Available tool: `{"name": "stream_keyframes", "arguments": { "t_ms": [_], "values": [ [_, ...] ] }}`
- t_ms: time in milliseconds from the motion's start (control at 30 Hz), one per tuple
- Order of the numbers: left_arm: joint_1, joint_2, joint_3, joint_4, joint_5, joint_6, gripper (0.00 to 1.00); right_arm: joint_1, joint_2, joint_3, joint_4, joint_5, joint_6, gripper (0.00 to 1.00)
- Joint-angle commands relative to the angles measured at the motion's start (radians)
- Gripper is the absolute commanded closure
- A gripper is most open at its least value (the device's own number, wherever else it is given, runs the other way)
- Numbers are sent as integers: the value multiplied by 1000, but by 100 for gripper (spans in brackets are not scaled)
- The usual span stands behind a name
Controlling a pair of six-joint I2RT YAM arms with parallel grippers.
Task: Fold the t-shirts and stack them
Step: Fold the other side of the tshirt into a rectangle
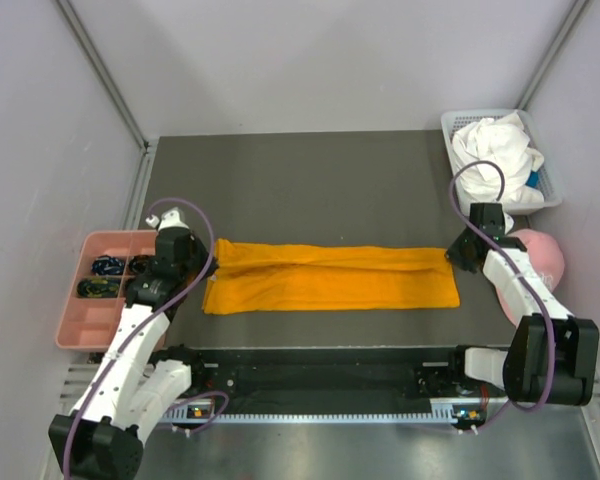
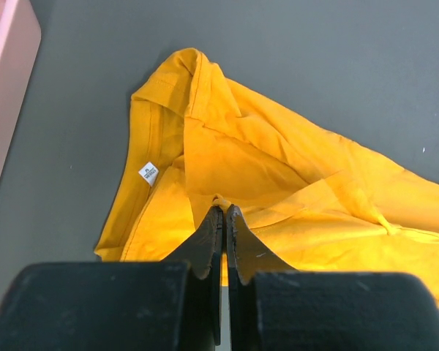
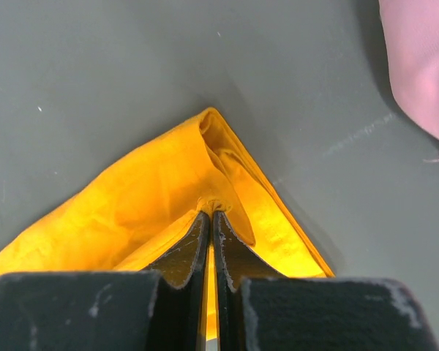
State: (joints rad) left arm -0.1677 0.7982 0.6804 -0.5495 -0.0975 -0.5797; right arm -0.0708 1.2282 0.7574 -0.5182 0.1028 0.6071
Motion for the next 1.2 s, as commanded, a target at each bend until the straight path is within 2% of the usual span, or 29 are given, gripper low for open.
{"name": "stream_keyframes", "arguments": {
  "t_ms": [0,433,933,1167],
  "values": [
    [0,-50,-8,-15,-7,-34,100,-14,-65,-36,0,17,19,100],
    [0,-122,-64,-41,91,-173,100,-12,-191,-81,-72,28,40,100],
    [0,-212,-81,-124,64,-236,100,-12,-282,-128,-129,-2,39,100],
    [0,-214,-111,-106,64,-250,100,-14,-314,-142,-143,-23,40,100]
  ]
}}
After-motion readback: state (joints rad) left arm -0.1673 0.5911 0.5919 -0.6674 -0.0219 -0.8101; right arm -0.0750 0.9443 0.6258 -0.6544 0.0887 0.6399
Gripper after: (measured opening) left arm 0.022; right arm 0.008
